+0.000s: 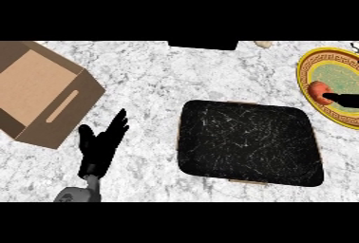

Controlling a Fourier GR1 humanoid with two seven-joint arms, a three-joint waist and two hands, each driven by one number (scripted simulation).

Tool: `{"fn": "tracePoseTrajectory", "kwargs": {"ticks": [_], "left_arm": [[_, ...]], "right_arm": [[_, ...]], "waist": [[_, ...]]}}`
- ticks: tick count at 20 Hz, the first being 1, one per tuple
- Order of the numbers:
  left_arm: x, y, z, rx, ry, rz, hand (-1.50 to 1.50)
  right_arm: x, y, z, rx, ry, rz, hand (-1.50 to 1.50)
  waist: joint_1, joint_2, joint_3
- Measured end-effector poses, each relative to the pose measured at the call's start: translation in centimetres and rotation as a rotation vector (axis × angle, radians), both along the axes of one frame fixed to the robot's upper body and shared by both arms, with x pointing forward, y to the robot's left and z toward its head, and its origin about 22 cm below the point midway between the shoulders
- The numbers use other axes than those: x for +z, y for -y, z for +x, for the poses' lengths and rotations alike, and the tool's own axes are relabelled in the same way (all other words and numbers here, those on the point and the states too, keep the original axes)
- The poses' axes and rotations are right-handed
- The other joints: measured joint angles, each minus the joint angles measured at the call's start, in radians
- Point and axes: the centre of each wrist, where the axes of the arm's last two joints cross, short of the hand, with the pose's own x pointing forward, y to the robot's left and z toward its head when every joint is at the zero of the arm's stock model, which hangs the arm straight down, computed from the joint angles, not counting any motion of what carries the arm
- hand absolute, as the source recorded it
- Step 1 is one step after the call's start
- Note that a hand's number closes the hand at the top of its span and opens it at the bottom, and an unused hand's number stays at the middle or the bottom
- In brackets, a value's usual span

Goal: Pick the squash from the tray and place it in the plate

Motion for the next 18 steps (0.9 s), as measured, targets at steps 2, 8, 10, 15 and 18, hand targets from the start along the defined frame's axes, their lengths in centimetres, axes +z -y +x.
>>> {"fn": "tracePoseTrajectory", "kwargs": {"ticks": [2,8,10,15,18], "left_arm": [[-0.1,-0.2,-0.1,0.008,0.000,-0.001,0.00],[-0.2,-0.5,-0.2,0.016,-0.003,0.002,0.00],[-0.1,-0.5,-0.3,0.023,-0.002,-0.002,0.00],[-0.1,-0.9,-0.5,0.036,-0.002,-0.004,0.00],[-0.4,-0.8,-0.8,0.042,-0.011,-0.007,0.00]], "right_arm": [[0.3,0.7,-0.3,-0.005,0.034,0.056,-1.50],[1.7,3.8,-2.2,0.022,0.042,0.193,-1.50],[1.6,4.9,-3.2,0.058,0.036,0.227,-1.50],[1.8,7.4,-5.8,0.124,-0.021,0.250,-1.50],[1.6,8.5,-7.1,0.139,-0.066,0.234,-1.50]], "waist": [[-0.005,0.000,0.000],[-0.018,-0.003,-0.001],[-0.023,-0.004,-0.001],[-0.031,-0.007,0.000],[-0.040,-0.010,0.000]]}}
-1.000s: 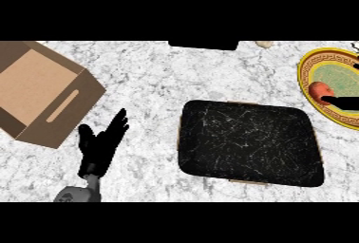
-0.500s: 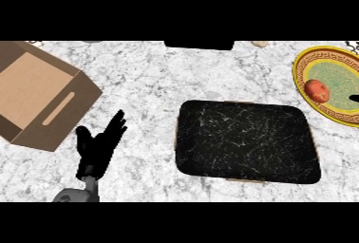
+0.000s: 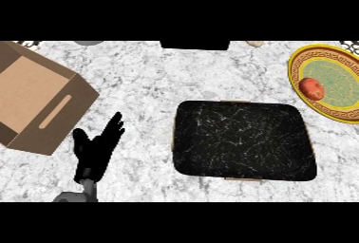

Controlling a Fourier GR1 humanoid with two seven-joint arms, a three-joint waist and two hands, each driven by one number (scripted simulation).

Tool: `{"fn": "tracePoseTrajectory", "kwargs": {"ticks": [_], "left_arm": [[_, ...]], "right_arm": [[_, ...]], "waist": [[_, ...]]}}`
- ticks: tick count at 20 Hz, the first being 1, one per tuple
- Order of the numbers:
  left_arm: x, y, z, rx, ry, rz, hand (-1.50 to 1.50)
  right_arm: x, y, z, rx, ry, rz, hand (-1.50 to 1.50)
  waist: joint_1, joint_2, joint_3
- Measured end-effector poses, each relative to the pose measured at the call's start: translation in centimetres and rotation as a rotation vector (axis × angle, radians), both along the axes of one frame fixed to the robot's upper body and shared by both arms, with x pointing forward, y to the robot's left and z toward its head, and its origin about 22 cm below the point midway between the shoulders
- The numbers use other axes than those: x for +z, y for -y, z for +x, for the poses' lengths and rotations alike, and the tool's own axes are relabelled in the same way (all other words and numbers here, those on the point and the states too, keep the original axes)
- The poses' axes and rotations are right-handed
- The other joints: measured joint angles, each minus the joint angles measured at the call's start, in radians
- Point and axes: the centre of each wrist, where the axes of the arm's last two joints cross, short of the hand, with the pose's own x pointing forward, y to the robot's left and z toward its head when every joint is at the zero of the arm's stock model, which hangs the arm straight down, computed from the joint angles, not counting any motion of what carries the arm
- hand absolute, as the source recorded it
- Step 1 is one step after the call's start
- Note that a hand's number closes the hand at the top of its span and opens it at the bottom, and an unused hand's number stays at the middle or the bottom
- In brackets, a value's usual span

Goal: Pick the squash from the tray and place it in the plate

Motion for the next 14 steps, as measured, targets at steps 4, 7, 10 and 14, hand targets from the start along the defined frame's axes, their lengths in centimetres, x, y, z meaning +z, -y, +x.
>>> {"fn": "tracePoseTrajectory", "kwargs": {"ticks": [4,7,10,14], "left_arm": [[-0.1,-0.5,0.0,0.004,-0.004,0.006,0.00],[-0.2,-0.6,-0.1,0.011,-0.010,0.004,0.00],[-0.4,-1.0,-0.5,0.015,-0.010,0.003,0.00],[-0.2,-1.2,-0.2,0.018,-0.009,0.001,0.00]], "right_arm": [[0.1,1.1,-1.4,0.006,-0.041,-0.055,-1.50],[-0.3,1.7,-2.6,0.008,-0.061,-0.098,-1.50],[-0.6,2.3,-3.6,0.006,-0.084,-0.131,-1.50],[-1.2,2.7,-4.8,0.005,-0.102,-0.163,-1.50]], "waist": [[-0.006,-0.002,0.000],[-0.012,-0.004,0.001],[-0.013,-0.006,0.001],[-0.020,-0.009,0.001]]}}
